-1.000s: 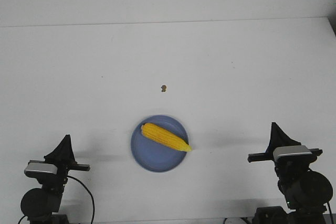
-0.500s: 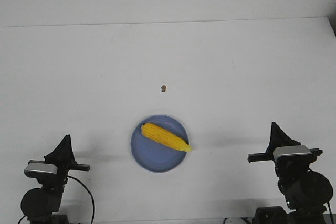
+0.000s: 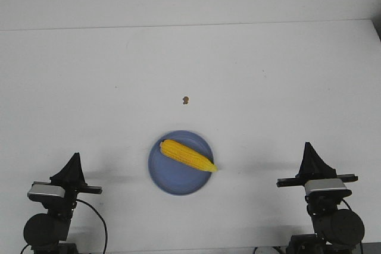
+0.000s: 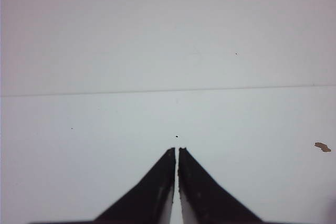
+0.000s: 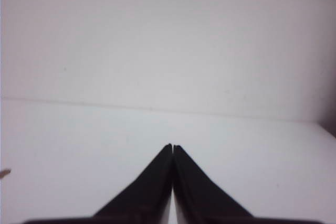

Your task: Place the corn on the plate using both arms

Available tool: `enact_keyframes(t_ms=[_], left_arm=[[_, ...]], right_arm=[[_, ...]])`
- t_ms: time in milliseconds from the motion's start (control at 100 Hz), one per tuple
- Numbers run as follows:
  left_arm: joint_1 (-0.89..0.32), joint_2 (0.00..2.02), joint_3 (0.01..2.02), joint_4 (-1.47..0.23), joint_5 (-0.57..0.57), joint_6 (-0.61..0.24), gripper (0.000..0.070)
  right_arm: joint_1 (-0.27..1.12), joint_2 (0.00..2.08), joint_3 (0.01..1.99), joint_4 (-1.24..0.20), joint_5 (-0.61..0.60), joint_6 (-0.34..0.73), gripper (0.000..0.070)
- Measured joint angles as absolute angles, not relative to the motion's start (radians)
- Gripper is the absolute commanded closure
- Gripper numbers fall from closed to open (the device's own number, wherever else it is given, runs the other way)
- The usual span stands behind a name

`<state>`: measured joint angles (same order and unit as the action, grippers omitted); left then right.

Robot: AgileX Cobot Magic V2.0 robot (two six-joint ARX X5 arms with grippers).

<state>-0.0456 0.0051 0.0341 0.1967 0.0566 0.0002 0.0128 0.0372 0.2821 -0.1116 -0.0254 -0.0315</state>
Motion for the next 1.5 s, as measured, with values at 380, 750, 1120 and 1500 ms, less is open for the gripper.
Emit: enact_keyframes(t_ms=[380, 750, 1120, 1500], left_arm=[[-0.046, 0.005, 0.034, 0.197, 0.057, 0.000, 0.0688], [-0.046, 0.005, 0.034, 0.197, 0.057, 0.000, 0.0688], [-0.046, 0.005, 0.034, 0.197, 0.057, 0.000, 0.0688], [-0.046, 0.005, 0.034, 0.197, 0.057, 0.000, 0.0688]], right_arm=[[0.013, 0.001, 0.120, -0.002, -0.026, 0.010, 0.0694], [0.013, 0.001, 0.032, 0.128, -0.025, 0.017, 0.0694], [0.013, 0.001, 0.015, 0.154, -0.025, 0.023, 0.0694], [0.013, 0.001, 0.015, 0.154, -0.025, 0.023, 0.0694]])
